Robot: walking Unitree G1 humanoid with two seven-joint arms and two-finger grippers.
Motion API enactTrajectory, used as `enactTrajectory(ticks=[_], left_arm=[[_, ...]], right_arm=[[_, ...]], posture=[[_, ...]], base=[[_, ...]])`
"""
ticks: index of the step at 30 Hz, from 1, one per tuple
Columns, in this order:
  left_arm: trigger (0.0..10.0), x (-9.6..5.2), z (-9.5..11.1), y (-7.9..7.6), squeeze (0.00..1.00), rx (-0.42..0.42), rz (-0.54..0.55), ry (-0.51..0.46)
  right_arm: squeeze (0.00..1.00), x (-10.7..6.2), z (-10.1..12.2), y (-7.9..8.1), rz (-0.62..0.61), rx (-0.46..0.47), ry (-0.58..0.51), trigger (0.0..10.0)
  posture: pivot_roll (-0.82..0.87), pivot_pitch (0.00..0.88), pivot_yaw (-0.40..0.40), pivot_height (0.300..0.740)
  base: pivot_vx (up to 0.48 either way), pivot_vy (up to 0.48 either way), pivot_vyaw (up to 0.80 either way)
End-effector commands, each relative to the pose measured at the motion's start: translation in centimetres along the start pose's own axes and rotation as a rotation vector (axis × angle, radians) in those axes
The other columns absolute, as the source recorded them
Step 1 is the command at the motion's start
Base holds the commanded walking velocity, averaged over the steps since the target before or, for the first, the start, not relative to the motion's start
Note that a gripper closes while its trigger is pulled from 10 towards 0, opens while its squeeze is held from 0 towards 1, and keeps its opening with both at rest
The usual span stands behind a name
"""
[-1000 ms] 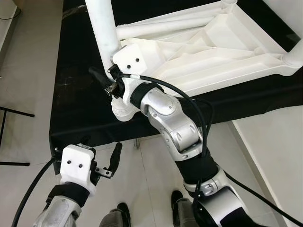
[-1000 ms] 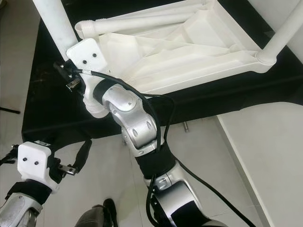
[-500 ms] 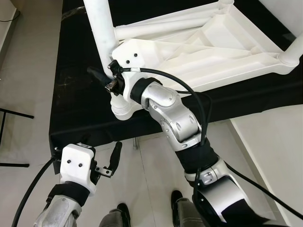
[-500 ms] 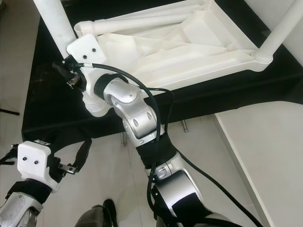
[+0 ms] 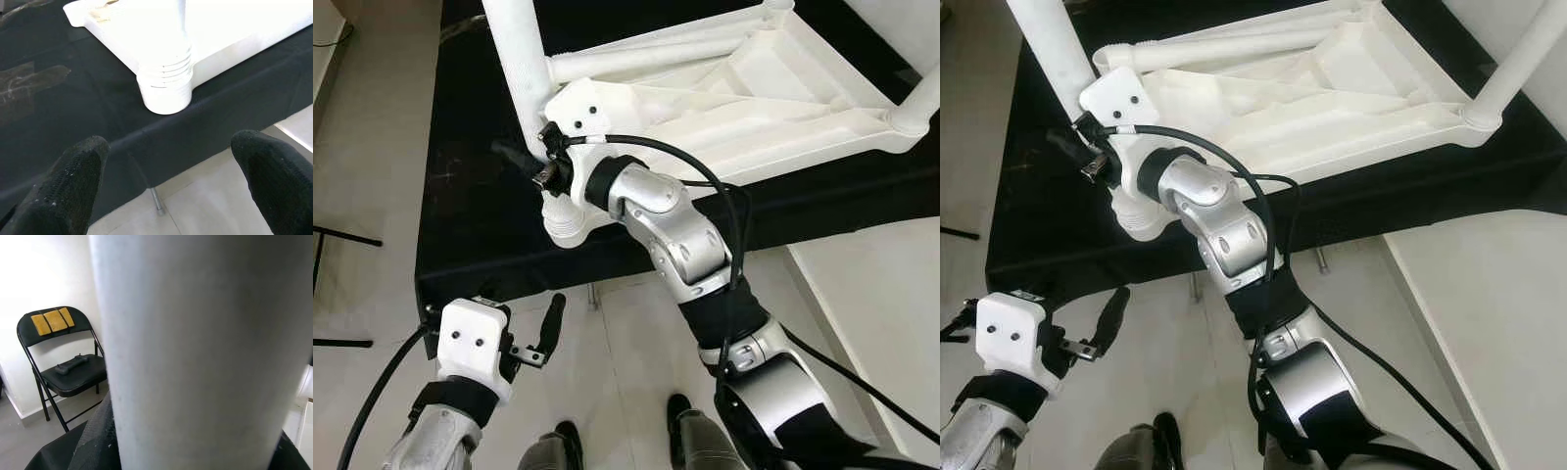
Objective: Building children table
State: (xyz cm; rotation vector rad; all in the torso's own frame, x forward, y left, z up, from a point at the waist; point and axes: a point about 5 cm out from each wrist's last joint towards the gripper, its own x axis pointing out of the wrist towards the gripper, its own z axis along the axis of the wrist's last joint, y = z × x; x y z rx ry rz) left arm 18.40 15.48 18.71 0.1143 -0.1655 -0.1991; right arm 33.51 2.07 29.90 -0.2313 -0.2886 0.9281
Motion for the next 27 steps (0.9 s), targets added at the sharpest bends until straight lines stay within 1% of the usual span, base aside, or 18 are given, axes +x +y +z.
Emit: enactTrajectory(ticks=[1,3,4,5,6,7,9,10,11,12,13,14,15,16,19,20,24,27], left_arm=[[10.0,-0.3,-0.4,0.3,0.00,0.020,0.018,0.025],[10.0,0.0,0.2,0.8,0.00,0.040,0.037,0.005],[10.0,0.5,1.2,1.8,0.00,0.062,0.071,-0.037],[10.0,0.5,1.2,1.8,0.00,0.062,0.071,-0.037],[10.0,1.2,2.7,2.7,0.00,0.085,0.098,-0.095],[10.0,1.2,2.7,2.7,0.00,0.085,0.098,-0.095],[10.0,2.8,7.1,4.1,0.00,0.113,0.099,-0.266],[10.0,3.2,8.6,4.3,0.00,0.119,0.087,-0.321],[10.0,3.2,8.6,4.3,0.00,0.119,0.087,-0.321],[10.0,3.9,10.4,4.3,0.00,0.119,0.049,-0.389],[10.0,3.9,10.4,4.3,0.00,0.119,0.049,-0.389],[10.0,4.5,12.0,4.2,0.00,0.118,0.007,-0.446],[10.0,4.5,12.0,4.2,0.00,0.118,0.007,-0.446],[10.0,5.6,14.8,4.0,0.00,0.114,-0.073,-0.542],[10.0,5.9,15.5,4.0,0.00,0.114,-0.094,-0.566],[10.0,6.5,16.6,4.0,0.00,0.119,-0.124,-0.587],[10.0,7.5,17.9,4.0,0.00,0.123,-0.178,-0.598],[10.0,9.3,19.5,4.7,0.00,0.061,-0.204,-0.582]], right_arm=[[0.00,-0.5,-5.0,0.2,0.001,0.058,0.215,10.0],[0.00,-0.5,-5.0,0.1,0.004,0.057,0.217,10.0],[0.00,-0.5,-5.1,0.0,0.006,0.056,0.219,10.0],[0.00,-0.5,-5.1,0.0,0.006,0.056,0.219,10.0],[0.00,-0.4,-5.1,-0.1,0.006,0.054,0.220,10.0],[0.00,-0.4,-5.1,-0.1,0.006,0.054,0.220,10.0],[0.00,-0.3,-5.0,-0.3,0.007,0.048,0.220,10.0],[0.00,-0.2,-5.0,-0.3,0.007,0.046,0.220,10.0],[0.00,-0.2,-5.0,-0.3,0.007,0.046,0.220,10.0],[0.00,-0.2,-5.0,-0.4,0.008,0.045,0.221,10.0],[0.00,-0.2,-5.0,-0.4,0.008,0.045,0.221,10.0],[0.00,-0.1,-5.0,-0.4,0.008,0.045,0.221,10.0],[0.00,-0.1,-5.0,-0.4,0.008,0.045,0.221,10.0],[0.00,-0.1,-4.9,-0.3,0.011,0.046,0.220,10.0],[0.00,0.0,-5.0,-0.2,0.012,0.046,0.220,10.0],[0.00,0.0,-5.0,-0.2,0.015,0.046,0.220,10.0],[0.00,0.1,-4.9,-0.1,0.020,0.046,0.217,10.0],[0.00,0.3,-4.8,-0.1,0.023,0.045,0.211,10.0]], posture=[[0.03,0.363,0.017,0.740],[0.04,0.360,0.014,0.740],[0.04,0.359,0.011,0.740],[0.04,0.359,0.011,0.740],[0.04,0.356,0.010,0.740],[0.04,0.356,0.010,0.740],[0.04,0.351,0.006,0.740],[0.04,0.351,0.006,0.740],[0.04,0.351,0.006,0.740],[0.04,0.349,0.005,0.740],[0.04,0.349,0.005,0.740],[0.04,0.347,0.004,0.740],[0.04,0.347,0.004,0.740],[0.04,0.344,0.004,0.740],[0.04,0.344,0.004,0.740],[0.04,0.337,0.005,0.740],[0.04,0.334,0.005,0.740],[0.04,0.323,0.010,0.740]], base=[[0.000,0.000,0.00],[0.000,0.000,0.00],[0.000,0.000,0.00],[0.000,0.000,0.00],[0.000,0.000,0.00],[0.000,0.000,0.00],[0.000,0.000,0.00],[0.000,0.000,0.00],[0.000,0.000,0.00],[0.000,0.000,0.00],[0.000,0.000,0.00],[0.000,0.000,0.00],[0.000,0.000,0.00],[0.000,0.000,0.00],[0.000,0.000,0.00],[0.000,0.000,0.00],[0.000,0.000,0.00],[0.000,0.000,0.00]])
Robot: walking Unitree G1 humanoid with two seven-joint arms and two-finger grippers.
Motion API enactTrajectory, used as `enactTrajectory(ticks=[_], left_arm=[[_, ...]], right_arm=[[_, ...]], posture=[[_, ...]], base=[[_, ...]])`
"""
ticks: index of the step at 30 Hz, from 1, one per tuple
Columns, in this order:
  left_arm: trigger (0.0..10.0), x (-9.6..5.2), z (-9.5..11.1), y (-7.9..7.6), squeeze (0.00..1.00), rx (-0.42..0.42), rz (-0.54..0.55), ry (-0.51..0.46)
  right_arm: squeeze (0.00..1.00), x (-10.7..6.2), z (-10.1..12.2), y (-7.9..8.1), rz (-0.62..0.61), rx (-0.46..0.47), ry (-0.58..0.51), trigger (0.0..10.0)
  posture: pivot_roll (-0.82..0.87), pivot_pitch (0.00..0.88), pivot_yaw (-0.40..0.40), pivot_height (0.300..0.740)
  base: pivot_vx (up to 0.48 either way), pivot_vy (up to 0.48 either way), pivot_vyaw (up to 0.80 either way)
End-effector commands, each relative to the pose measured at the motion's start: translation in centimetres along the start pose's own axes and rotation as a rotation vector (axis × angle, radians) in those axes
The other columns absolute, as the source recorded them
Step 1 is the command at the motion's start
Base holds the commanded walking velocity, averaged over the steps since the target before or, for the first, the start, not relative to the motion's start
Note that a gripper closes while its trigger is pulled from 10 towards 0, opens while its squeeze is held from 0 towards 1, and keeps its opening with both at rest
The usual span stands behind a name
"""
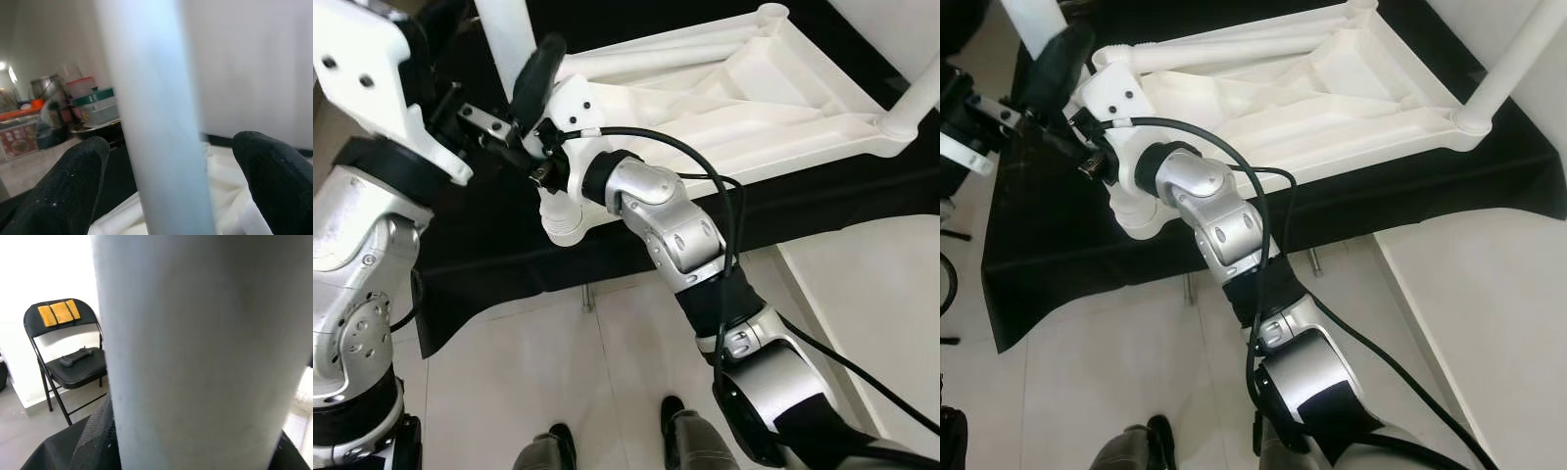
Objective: Building children table
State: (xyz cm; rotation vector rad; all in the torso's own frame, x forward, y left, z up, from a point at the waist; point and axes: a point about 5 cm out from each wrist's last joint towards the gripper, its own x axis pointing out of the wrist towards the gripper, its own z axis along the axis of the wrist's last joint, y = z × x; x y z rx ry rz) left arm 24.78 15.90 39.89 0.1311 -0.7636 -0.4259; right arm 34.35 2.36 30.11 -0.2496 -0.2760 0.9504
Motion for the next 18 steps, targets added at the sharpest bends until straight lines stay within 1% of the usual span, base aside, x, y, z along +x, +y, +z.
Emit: enactTrajectory(ticks=[1,2,3,4,5,7,8,9,11,12,13,14,16,17,18], left_arm=[[10.0,0.4,-0.1,0.8,0.00,-0.016,0.003,0.028],[10.0,0.4,-0.1,0.8,0.00,-0.016,0.003,0.028],[10.0,0.8,-0.1,1.0,0.00,-0.041,0.008,0.030],[10.0,0.8,-0.1,1.0,0.00,-0.041,0.008,0.030],[10.0,1.3,-0.2,1.3,0.00,-0.056,0.012,0.049],[10.0,1.3,-0.2,1.3,0.00,-0.056,0.012,0.049],[10.0,1.7,-0.2,1.5,0.00,-0.059,0.015,0.057],[0.0,2.4,-0.1,1.6,0.00,-0.092,0.005,0.069],[0.0,2.4,-0.1,1.6,0.00,-0.092,0.005,0.069],[0.0,2.8,-0.1,1.5,0.00,-0.124,-0.002,0.081],[0.0,2.8,-0.1,1.5,0.00,-0.124,-0.002,0.081],[0.0,3.2,-0.1,1.4,0.00,-0.158,-0.017,0.094],[0.0,3.2,-0.1,1.4,0.00,-0.158,-0.017,0.094],[0.0,3.3,-0.2,1.2,0.00,-0.200,-0.038,0.112],[0.0,3.3,-0.2,1.2,0.00,-0.200,-0.038,0.112]], right_arm=[[0.00,-0.4,-4.8,0.5,0.000,0.055,0.194,10.0],[0.00,-0.4,-4.8,0.5,0.000,0.055,0.194,10.0],[0.00,-0.4,-4.7,0.5,0.001,0.055,0.193,10.0],[0.00,-0.4,-4.7,0.5,0.001,0.055,0.193,10.0],[0.00,-0.3,-4.7,0.5,0.002,0.056,0.192,10.0],[0.00,-0.3,-4.7,0.5,0.002,0.056,0.192,10.0],[0.00,-0.3,-4.7,0.6,0.003,0.056,0.191,10.0],[0.00,-0.3,-4.7,0.6,0.004,0.056,0.190,10.0],[0.00,-0.3,-4.7,0.6,0.004,0.056,0.190,10.0],[0.00,-0.3,-4.7,0.6,0.004,0.055,0.190,10.0],[0.00,-0.3,-4.7,0.6,0.004,0.055,0.190,10.0],[0.00,-0.3,-4.7,0.6,0.003,0.053,0.190,10.0],[0.00,-0.3,-4.7,0.6,0.003,0.053,0.190,10.0],[0.00,-0.4,-4.7,0.5,0.001,0.051,0.190,10.0],[0.00,-0.4,-4.7,0.5,0.001,0.051,0.190,10.0]], posture=[[0.04,0.322,0.011,0.740],[0.04,0.322,0.011,0.740],[0.04,0.320,0.012,0.740],[0.04,0.320,0.012,0.740],[0.04,0.319,0.013,0.740],[0.04,0.319,0.013,0.740],[0.04,0.317,0.015,0.740],[0.04,0.314,0.017,0.740],[0.04,0.314,0.017,0.740],[0.04,0.313,0.018,0.740],[0.04,0.313,0.018,0.740],[0.04,0.312,0.020,0.740],[0.04,0.312,0.020,0.740],[0.04,0.309,0.021,0.740],[0.04,0.309,0.021,0.740]], base=[[0.000,0.000,0.00],[0.000,0.000,0.00],[0.000,0.000,0.00],[0.000,0.000,0.00],[0.000,0.000,0.00],[0.000,0.000,0.00],[0.000,0.000,0.00],[0.000,0.000,0.00],[0.000,0.000,0.00],[0.000,0.000,0.00],[0.000,0.000,0.00],[0.000,0.000,0.00],[0.000,0.000,0.00],[0.000,0.000,0.00],[0.000,0.000,0.00]])
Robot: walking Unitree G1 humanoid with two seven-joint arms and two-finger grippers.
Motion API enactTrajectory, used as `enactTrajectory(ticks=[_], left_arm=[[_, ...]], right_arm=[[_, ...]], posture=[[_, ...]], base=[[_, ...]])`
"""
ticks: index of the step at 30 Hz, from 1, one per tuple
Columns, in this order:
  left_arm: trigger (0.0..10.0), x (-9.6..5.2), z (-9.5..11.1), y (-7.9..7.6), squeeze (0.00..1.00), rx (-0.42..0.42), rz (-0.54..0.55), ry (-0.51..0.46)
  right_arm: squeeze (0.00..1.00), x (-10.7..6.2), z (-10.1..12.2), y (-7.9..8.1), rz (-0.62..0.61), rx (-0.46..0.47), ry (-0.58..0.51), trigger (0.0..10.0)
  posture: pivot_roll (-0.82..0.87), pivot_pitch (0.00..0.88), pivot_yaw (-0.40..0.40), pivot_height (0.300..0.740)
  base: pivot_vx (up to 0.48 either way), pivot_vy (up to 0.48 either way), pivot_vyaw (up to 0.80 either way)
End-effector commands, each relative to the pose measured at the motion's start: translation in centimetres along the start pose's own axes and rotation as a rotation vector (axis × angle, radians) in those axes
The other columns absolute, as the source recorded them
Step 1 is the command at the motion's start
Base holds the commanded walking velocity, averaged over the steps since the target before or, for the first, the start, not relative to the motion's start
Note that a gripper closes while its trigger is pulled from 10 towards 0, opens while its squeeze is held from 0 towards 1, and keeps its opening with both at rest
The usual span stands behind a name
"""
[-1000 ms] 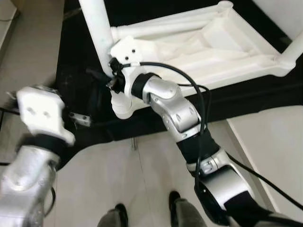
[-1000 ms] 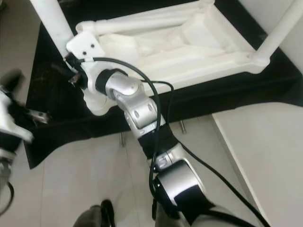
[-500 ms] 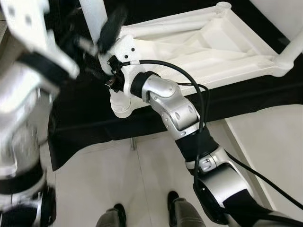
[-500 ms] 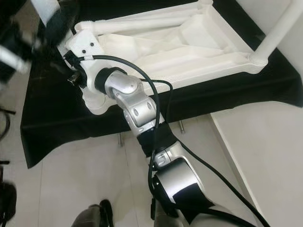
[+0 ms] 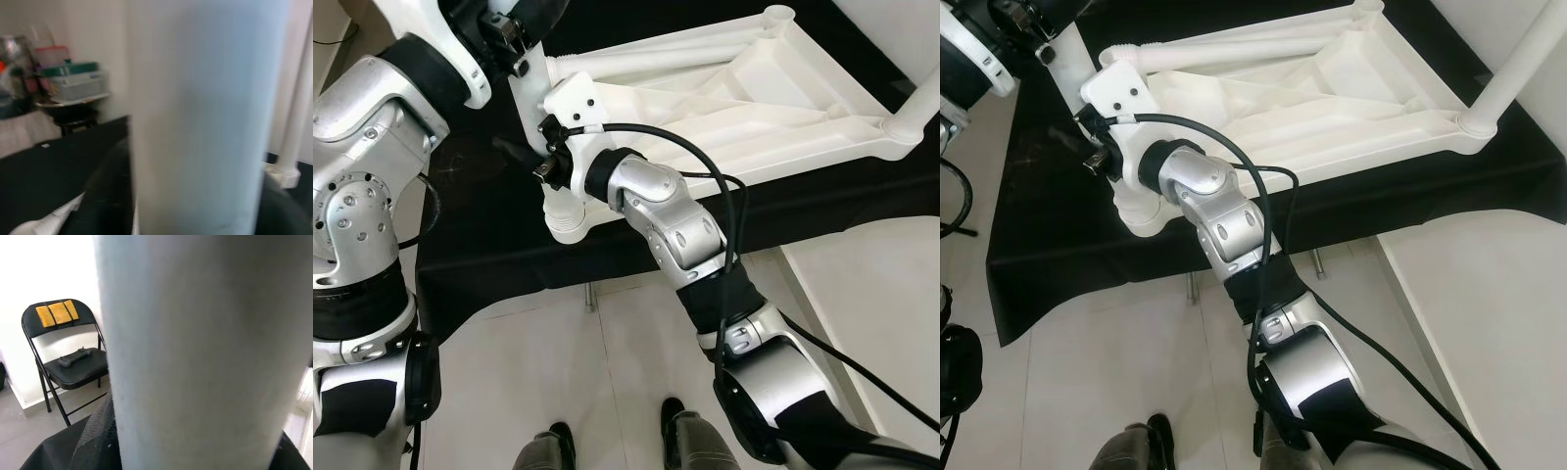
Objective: Building children table
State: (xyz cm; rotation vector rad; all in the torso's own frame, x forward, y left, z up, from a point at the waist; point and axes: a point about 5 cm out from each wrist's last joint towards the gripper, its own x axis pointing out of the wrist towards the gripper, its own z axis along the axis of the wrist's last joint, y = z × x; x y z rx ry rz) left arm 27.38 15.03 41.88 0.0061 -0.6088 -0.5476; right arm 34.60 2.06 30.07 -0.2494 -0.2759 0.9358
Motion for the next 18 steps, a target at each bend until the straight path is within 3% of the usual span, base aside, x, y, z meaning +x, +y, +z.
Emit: enactTrajectory(ticks=[1,11,12,18], left_arm=[[0.0,0.12,0.21,0.38,0.00,-0.049,0.005,0.019],[0.0,0.49,0.23,-0.31,0.00,-0.015,-0.041,0.069],[0.0,0.50,0.27,-0.29,0.00,0.004,-0.044,0.075],[0.0,0.52,0.35,-0.21,0.00,0.032,-0.049,0.090]], right_arm=[[0.00,-0.27,-4.58,0.79,0.013,0.048,0.188,10.0],[0.00,-0.16,-4.61,0.78,0.013,0.043,0.187,10.0],[1.00,-0.16,-4.59,0.80,0.031,0.056,0.181,10.0],[1.00,-0.15,-4.27,0.86,0.127,0.066,0.144,10.0]], posture=[[0.04,0.309,0.021,0.740],[0.05,0.305,0.024,0.740],[0.05,0.309,0.023,0.740],[0.05,0.311,0.025,0.740]], base=[[0.000,0.000,0.00],[0.000,0.000,0.00],[0.000,0.000,0.00],[0.000,0.000,0.00]])
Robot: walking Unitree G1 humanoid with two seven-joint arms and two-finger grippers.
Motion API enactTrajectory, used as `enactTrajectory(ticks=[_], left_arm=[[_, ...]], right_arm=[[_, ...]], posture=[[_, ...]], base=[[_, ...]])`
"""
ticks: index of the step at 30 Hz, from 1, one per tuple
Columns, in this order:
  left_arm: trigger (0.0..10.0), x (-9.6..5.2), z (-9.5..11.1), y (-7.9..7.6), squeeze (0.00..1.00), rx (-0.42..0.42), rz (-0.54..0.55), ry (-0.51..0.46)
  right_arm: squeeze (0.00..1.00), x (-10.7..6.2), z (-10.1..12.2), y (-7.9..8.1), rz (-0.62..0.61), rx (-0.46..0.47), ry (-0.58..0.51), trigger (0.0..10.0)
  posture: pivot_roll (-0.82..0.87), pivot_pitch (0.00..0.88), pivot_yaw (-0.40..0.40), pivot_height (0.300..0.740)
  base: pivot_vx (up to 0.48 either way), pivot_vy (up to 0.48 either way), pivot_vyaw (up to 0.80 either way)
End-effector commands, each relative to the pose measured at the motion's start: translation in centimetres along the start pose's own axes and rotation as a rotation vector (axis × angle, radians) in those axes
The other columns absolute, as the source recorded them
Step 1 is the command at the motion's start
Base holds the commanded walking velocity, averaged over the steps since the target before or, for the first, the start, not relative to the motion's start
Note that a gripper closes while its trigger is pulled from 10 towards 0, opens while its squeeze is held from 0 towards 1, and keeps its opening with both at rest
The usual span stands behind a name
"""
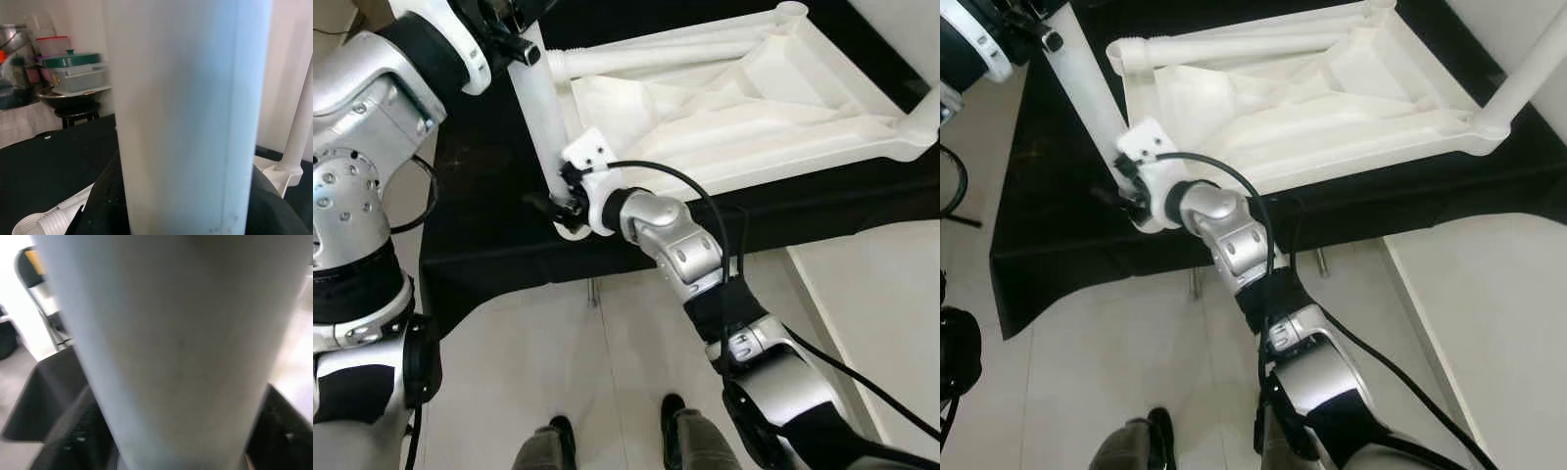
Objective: Building children table
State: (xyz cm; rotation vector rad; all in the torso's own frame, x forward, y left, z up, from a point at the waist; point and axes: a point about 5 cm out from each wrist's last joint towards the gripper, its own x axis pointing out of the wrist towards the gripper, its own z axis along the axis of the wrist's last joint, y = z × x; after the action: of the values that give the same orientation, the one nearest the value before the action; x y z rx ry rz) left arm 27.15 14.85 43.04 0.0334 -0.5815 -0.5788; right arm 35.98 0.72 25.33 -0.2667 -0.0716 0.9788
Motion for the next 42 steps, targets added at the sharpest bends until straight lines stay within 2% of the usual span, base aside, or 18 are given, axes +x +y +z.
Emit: enactTrajectory(ticks=[1,2,6,7,9,12,14,15,19,20,22,23,31,41,42], left_arm=[[0.0,0.0,-0.7,-0.2,0.00,0.024,-0.015,0.061],[0.0,0.0,-0.6,-0.2,0.00,0.021,-0.019,0.064],[0.0,0.1,-0.6,-0.3,0.00,0.019,-0.023,0.067],[0.0,0.1,-0.6,-0.4,0.00,0.016,-0.026,0.070],[0.0,0.1,-0.6,-0.4,0.00,0.014,-0.030,0.073],[0.0,0.2,-0.8,-0.8,0.00,0.004,-0.059,0.080],[0.0,0.2,-0.8,-0.8,0.00,0.004,-0.059,0.080],[0.0,0.3,-0.9,-1.0,0.00,0.002,-0.074,0.083],[0.0,0.4,-1.1,-1.6,0.00,-0.003,-0.120,0.087],[0.0,0.4,-1.2,-1.7,0.00,-0.004,-0.135,0.089],[0.0,0.4,-1.2,-1.9,0.00,-0.005,-0.145,0.093],[0.0,0.4,-1.3,-2.0,0.00,-0.006,-0.156,0.096],[0.0,0.6,-1.7,-2.5,0.00,0.001,-0.204,0.104],[0.0,0.6,-1.7,-2.5,0.00,0.013,-0.218,0.103],[10.0,0.5,-1.9,-2.3,1.00,0.013,-0.208,0.099]], right_arm=[[1.00,0.7,0.9,1.1,0.088,-0.029,-0.034,10.0],[0.83,0.6,0.9,1.1,0.132,-0.054,-0.034,10.0],[0.83,0.6,0.9,1.2,0.175,-0.079,-0.030,10.0],[0.00,0.6,1.0,1.2,0.206,-0.085,-0.043,10.0],[0.00,0.6,1.2,1.3,0.244,-0.076,-0.061,10.0],[0.00,0.6,1.9,1.8,0.403,-0.044,-0.113,10.0],[0.00,0.6,1.9,1.8,0.403,-0.044,-0.113,10.0],[0.00,0.6,2.2,1.9,0.461,-0.032,-0.123,10.0],[0.00,0.9,2.9,2.1,0.543,-0.036,-0.132,10.0],[0.00,1.0,3.1,2.2,0.565,-0.040,-0.131,7.5],[0.00,1.2,3.2,2.4,0.593,-0.056,-0.128,7.5],[0.00,1.3,3.3,2.6,0.627,-0.079,-0.119,0.0],[0.00,1.7,3.7,2.9,0.711,-0.138,-0.095,0.0],[0.00,1.9,3.7,2.8,0.712,-0.152,-0.094,0.0],[0.00,1.9,3.6,2.8,0.693,-0.153,-0.104,0.0]], posture=[[0.05,0.311,0.025,0.740],[0.05,0.312,0.025,0.740],[0.05,0.312,0.025,0.740],[0.05,0.314,0.025,0.740],[0.06,0.314,0.026,0.740],[0.06,0.316,0.028,0.740],[0.06,0.316,0.028,0.740],[0.06,0.317,0.029,0.740],[0.06,0.318,0.031,0.740],[0.06,0.318,0.031,0.740],[0.07,0.320,0.032,0.740],[0.07,0.321,0.032,0.740],[0.07,0.324,0.034,0.740],[0.07,0.324,0.035,0.740],[0.07,0.323,0.034,0.740]], base=[[0.000,0.000,0.00],[0.000,0.000,0.00],[0.000,0.000,0.00],[0.000,0.000,0.00],[0.000,0.000,0.00],[0.000,0.000,0.00],[0.000,0.000,0.00],[0.000,0.000,0.00],[0.000,0.000,0.00],[0.000,0.000,0.00],[0.000,0.000,0.00],[0.000,0.000,0.00],[0.000,0.000,0.00],[0.000,0.000,0.00],[0.000,0.000,0.00]])
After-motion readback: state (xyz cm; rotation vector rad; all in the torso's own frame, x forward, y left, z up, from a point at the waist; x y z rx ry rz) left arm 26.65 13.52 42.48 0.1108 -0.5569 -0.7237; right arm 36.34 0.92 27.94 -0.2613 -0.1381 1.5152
